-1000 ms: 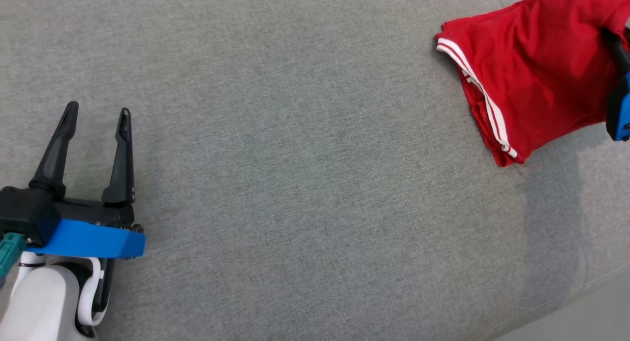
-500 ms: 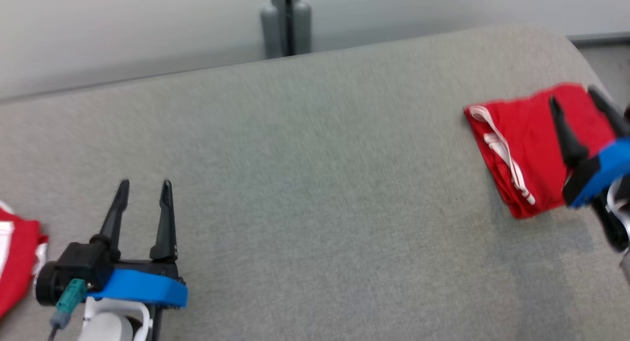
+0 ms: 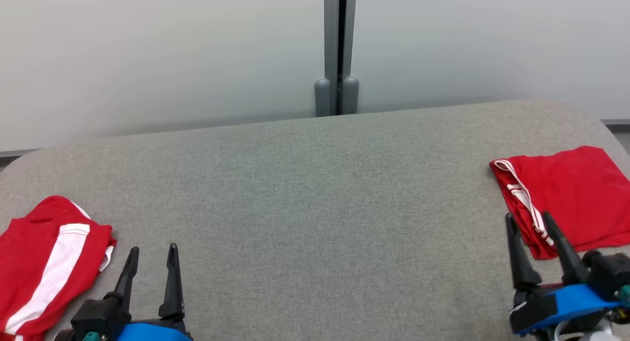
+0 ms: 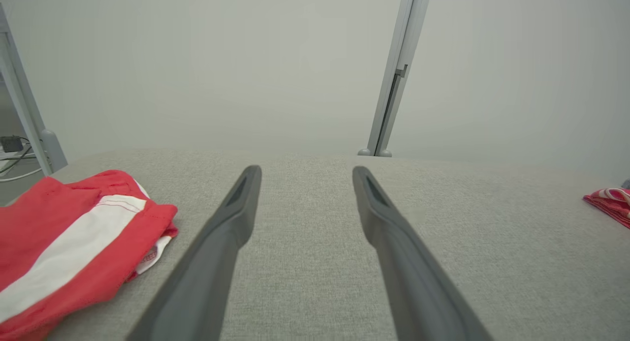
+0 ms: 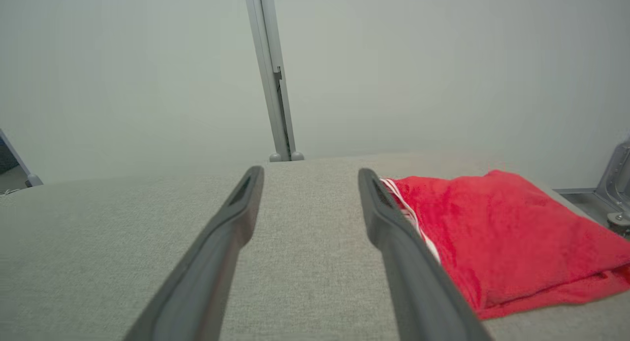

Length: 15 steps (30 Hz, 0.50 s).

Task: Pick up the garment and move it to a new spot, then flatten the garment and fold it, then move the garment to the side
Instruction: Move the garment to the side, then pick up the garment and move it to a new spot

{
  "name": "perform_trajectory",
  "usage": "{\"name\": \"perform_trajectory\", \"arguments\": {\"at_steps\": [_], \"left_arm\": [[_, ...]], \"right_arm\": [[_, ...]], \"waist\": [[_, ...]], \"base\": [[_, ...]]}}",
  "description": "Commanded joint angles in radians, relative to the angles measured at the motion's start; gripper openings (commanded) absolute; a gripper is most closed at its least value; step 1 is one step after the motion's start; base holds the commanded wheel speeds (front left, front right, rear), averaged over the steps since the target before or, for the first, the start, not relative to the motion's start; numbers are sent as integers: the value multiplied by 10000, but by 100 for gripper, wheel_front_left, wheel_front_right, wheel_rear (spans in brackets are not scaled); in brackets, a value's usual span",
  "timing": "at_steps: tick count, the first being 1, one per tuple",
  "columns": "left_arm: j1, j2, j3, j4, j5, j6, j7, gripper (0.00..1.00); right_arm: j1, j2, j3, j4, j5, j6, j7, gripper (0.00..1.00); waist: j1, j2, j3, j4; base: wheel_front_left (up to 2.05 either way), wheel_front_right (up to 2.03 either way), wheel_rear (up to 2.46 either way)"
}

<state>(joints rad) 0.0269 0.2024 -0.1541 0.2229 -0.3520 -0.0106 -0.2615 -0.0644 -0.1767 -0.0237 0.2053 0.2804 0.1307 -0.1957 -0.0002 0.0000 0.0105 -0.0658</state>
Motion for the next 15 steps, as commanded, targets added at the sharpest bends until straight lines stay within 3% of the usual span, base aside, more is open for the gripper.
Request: {"name": "perform_trajectory", "arguments": {"at_steps": [1,4,15], "left_arm": [[108,-24,76,-6,-42,-44,-41,100],[234,-61,210,-48,-33,-65,-45,100],[220,-330,432,-3,196,-276,-48,100]], "right_arm": [[303,218,11,-255,-166,2,130,100],[608,556,-33,-762,-485,2,511,100],[788,533,-326,-774,-540,2,868,100]], "waist": [[2,0,-69,39],[2,0,-134,85],[2,0,-126,290]], "base": [[0,0,0],[0,0,0],[0,0,0]]}}
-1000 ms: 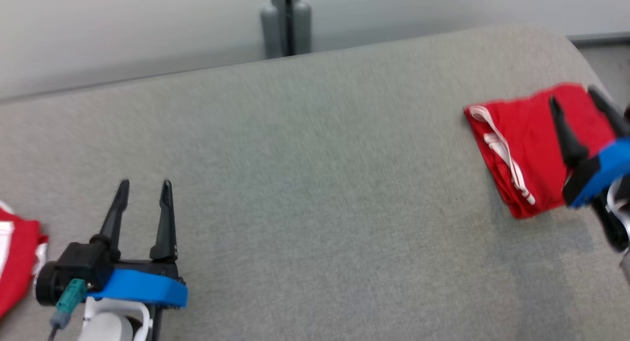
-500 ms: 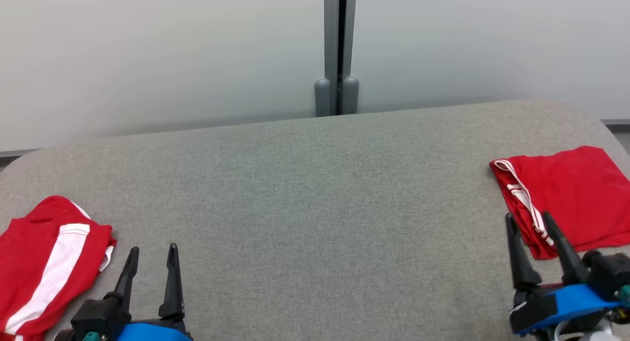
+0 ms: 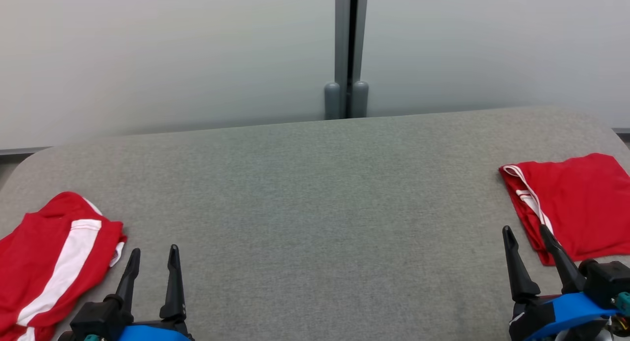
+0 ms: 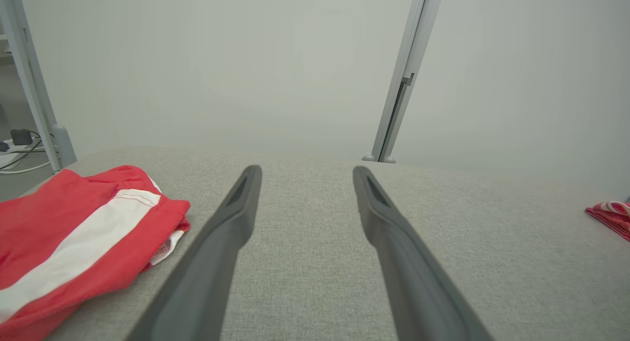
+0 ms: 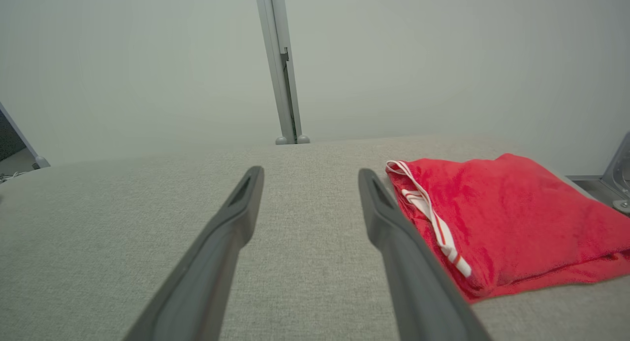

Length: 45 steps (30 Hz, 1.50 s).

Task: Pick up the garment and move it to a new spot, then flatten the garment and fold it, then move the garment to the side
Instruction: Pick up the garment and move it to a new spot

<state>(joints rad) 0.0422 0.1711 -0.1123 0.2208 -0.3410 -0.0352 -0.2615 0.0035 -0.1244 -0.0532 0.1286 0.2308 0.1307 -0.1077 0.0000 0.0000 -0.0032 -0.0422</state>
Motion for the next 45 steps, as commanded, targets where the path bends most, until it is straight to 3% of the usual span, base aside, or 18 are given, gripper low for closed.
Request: {"name": "perform_trajectory", "arguments": {"at_steps": [1,12,21,27,34,45], "left_arm": [[25,-30,2,59,101,-88,-49,100],[-267,30,107,471,260,-264,-49,100],[-127,92,223,617,348,-275,-41,100],[-5,176,322,615,302,-268,-40,100],[-9,147,369,557,279,-304,-40,100],[-622,1,592,-32,-272,-440,41,100]], "right_arm": [[170,32,-56,-5,-74,2,-3,100],[427,179,5,177,-211,2,68,100],[257,246,350,594,-18,2,-3,100],[21,276,497,711,59,2,-174,100],[-30,250,562,800,19,2,-242,100],[-221,94,610,686,18,2,-245,100]], "waist": [[0,0,3,133],[0,0,-80,1795],[0,0,-144,3686],[0,0,-135,4478],[0,0,-68,4761],[0,0,495,4477]], "base": [[0,0,0],[0,0,0],[0,0,0],[0,0,0],[0,0,0],[0,0,0]]}}
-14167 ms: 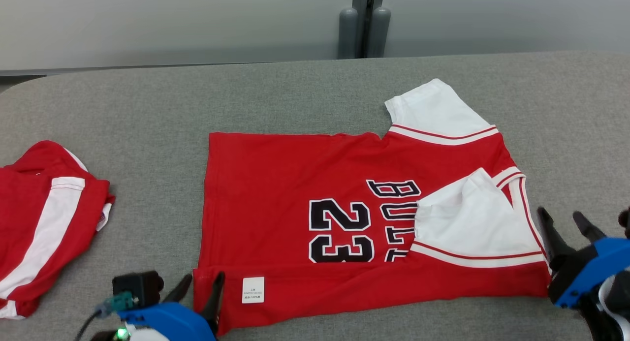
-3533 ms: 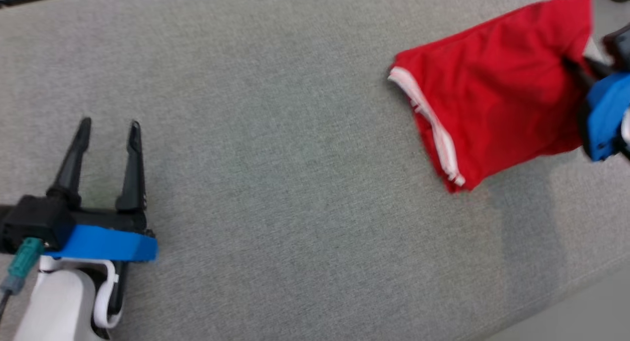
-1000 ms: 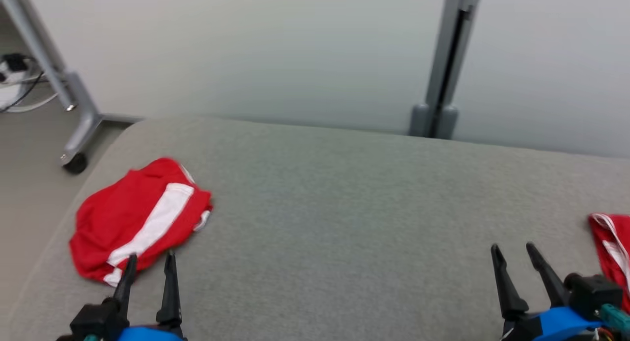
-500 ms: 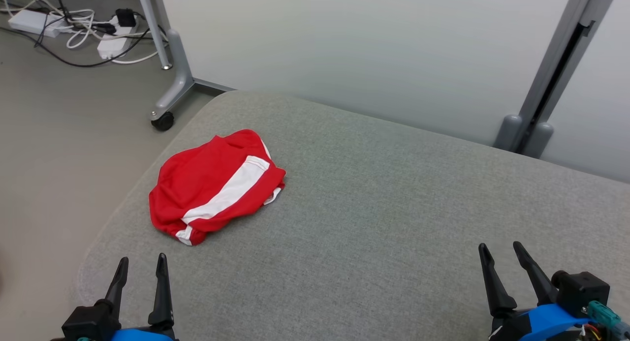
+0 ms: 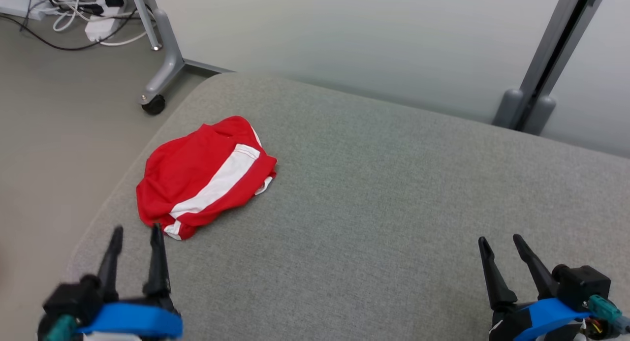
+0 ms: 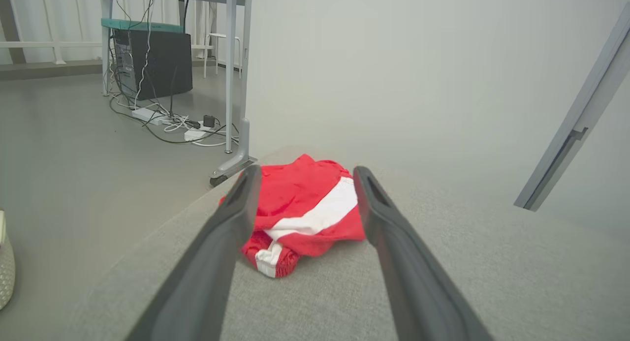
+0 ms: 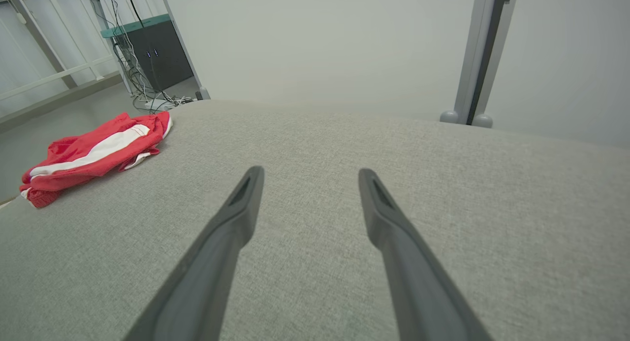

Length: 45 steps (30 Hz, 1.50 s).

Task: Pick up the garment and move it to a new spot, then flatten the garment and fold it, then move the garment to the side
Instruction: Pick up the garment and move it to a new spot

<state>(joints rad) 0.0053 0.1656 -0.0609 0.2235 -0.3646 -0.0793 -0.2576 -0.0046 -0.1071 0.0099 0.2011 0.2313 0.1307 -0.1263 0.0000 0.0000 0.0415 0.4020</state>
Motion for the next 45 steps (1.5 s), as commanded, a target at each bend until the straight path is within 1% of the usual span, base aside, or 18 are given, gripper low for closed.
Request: {"name": "perform_trajectory", "arguments": {"at_steps": [1,5,9,13,15,17,21,22,25,27,29,30,31,36,39,43,44,45], "left_arm": [[-370,64,115,-283,-119,18,129,100],[-1101,222,591,-1026,-748,253,1124,100],[-2086,732,1164,-1133,-1241,608,2392,100],[-3071,1308,1724,-518,-1692,939,3505,100],[-3480,1599,1837,-75,-1782,1071,4003,100],[-3765,2110,1849,398,-1548,1244,4531,100],[-4215,2664,1938,1538,-1688,1485,5778,100],[-4305,2764,1949,1798,-1805,1468,6115,100],[-4518,2823,2121,2477,-2294,1510,7014,100],[-4479,2617,2282,2912,-2868,1600,8020,100],[-4186,2480,2178,3154,-3185,1699,9120,100],[-4116,2571,2208,2989,-3158,1724,9133,39],[-4120,2650,2311,2819,-3214,1729,9085,0],[-4160,2986,2624,1975,-3180,1727,8582,0],[-4515,3101,2671,1069,-3175,1497,8074,0],[-4968,3274,2279,-87,-3003,1198,8158,0],[-4968,3274,2279,-87,-3003,1198,8158,0],[-5257,3240,1961,-656,-2903,1087,8269,0]], "right_arm": [[-156,-94,-25,-93,-21,2,-21,100],[-442,-214,-100,-489,-173,2,52,100],[-818,-304,-63,-1105,-557,2,20,100],[-1254,-290,102,-1630,-874,2,102,100],[-1497,-356,151,-1810,-962,2,173,100],[-1768,-448,274,-2014,-1004,2,230,100],[-2097,-624,503,-2292,-994,2,254,100],[-2174,-666,507,-2340,-979,0,261,100],[-2275,-693,574,-2454,-940,2,244,100],[-2307,-641,562,-2504,-942,2,202,100],[-2284,-586,549,-2487,-903,2,161,100],[-2251,-555,518,-2469,-901,2,126,100],[-2208,-520,501,-2420,-882,2,94,100],[-1980,-468,390,-2168,-737,2,-16,100],[-1734,-397,315,-1900,-623,2,-153,100],[-1468,-309,390,-1568,-453,2,-282,100],[-1468,-309,390,-1568,-453,2,-282,100],[-1314,-249,380,-1394,-380,2,-379,100]], "waist": [[0,0,164,17],[0,0,775,-136],[0,0,1562,-434],[0,0,2456,-930],[0,0,2900,-1184],[0,0,3423,-1486],[0,0,4128,-2074],[0,0,4284,-2222],[0,0,4567,-2608],[0,0,4637,-2836],[0,0,4601,-3034],[0,0,4571,-3106],[0,0,4499,-3176],[0,0,3995,-3297],[0,0,3168,-3275],[0,0,2126,-3364],[0,0,2126,-3364],[0,0,1576,-3438]], "base": [[0,0,0],[0,0,0],[0,0,0],[0,0,0],[0,0,0],[0,0,0],[0,0,0],[0,0,0],[0,0,0],[0,0,0],[0,0,0],[0,0,0],[0,0,0],[0,0,0],[0,0,0],[0,0,0],[0,0,0],[0,0,0]]}}
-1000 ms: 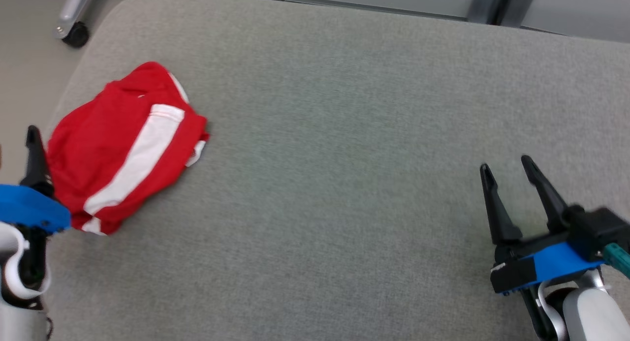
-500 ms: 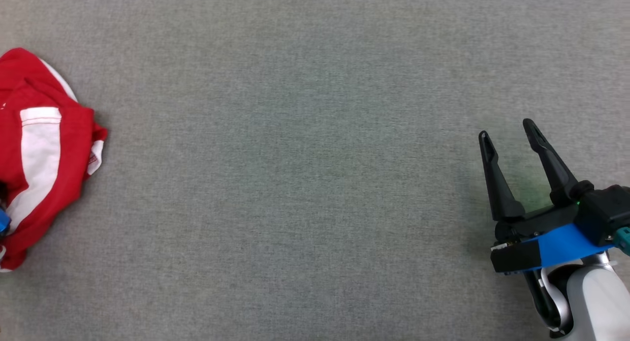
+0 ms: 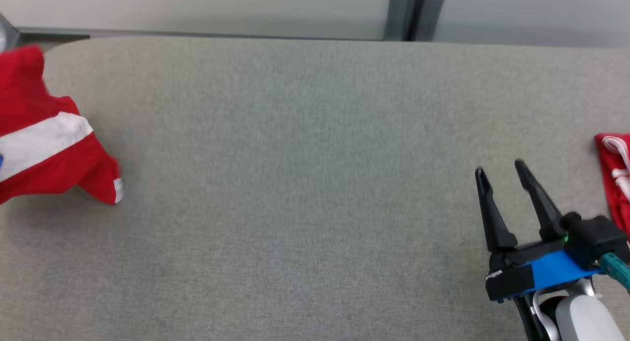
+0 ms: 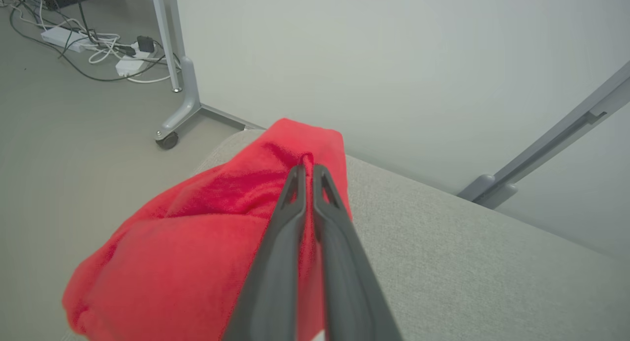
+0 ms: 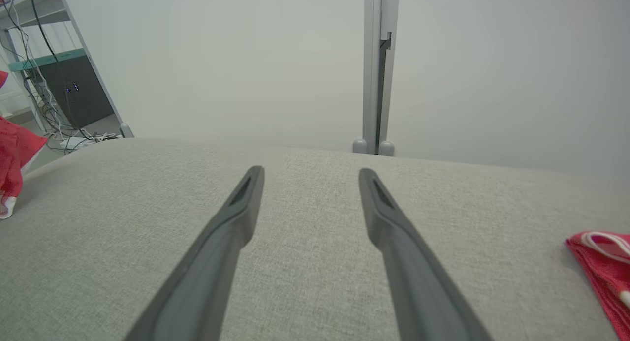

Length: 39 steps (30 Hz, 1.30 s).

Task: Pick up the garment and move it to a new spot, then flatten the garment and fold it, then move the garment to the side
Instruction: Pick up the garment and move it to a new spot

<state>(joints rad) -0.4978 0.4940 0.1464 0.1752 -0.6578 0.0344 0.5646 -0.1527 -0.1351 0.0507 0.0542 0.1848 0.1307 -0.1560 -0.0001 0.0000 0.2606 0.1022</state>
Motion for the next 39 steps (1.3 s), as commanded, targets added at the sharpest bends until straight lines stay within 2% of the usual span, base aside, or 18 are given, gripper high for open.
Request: {"name": "perform_trajectory", "arguments": {"at_steps": [1,9,15,22,31,32,33,34,39], "left_arm": [[-225,-44,-111,-173,29,-50,47,0],[-1655,-955,-2055,-1965,37,-566,916,0],[-2066,-2263,-3740,-2208,-43,-849,1381,0],[-1784,-3296,-5005,-1046,378,-960,844,0],[-862,-3988,-5864,1927,1266,-709,-1231,0],[-823,-4024,-5927,2244,1387,-684,-1562,38],[-739,-4077,-5994,2570,1444,-653,-1811,92],[-699,-4126,-6044,2806,1499,-685,-2062,100],[-542,-4222,-6055,3234,1416,-903,-3498,100]], "right_arm": [[167,31,-29,75,86,2,-82,100],[791,84,89,125,219,2,101,100],[870,37,194,-178,283,2,301,100],[344,135,516,-281,375,2,267,100],[-153,303,786,128,480,2,-104,100],[-199,327,809,172,482,2,-150,100],[-235,336,817,211,486,2,-150,100],[-255,344,808,247,489,2,-188,100],[-128,334,647,397,439,2,-195,100]], "waist": [[1,0,-615,-441],[1,0,-1840,-873],[1,0,-1754,-1430],[1,0,-881,-2413],[1,0,-9,-3402],[1,0,15,-3454],[1,0,18,-3485],[1,0,17,-3495],[1,0,-246,-3274]], "base": [[0,0,0],[0,0,0],[0,0,0],[0,0,0],[0,0,0],[0,0,0],[0,0,0],[0,0,0],[0,0,0]]}}
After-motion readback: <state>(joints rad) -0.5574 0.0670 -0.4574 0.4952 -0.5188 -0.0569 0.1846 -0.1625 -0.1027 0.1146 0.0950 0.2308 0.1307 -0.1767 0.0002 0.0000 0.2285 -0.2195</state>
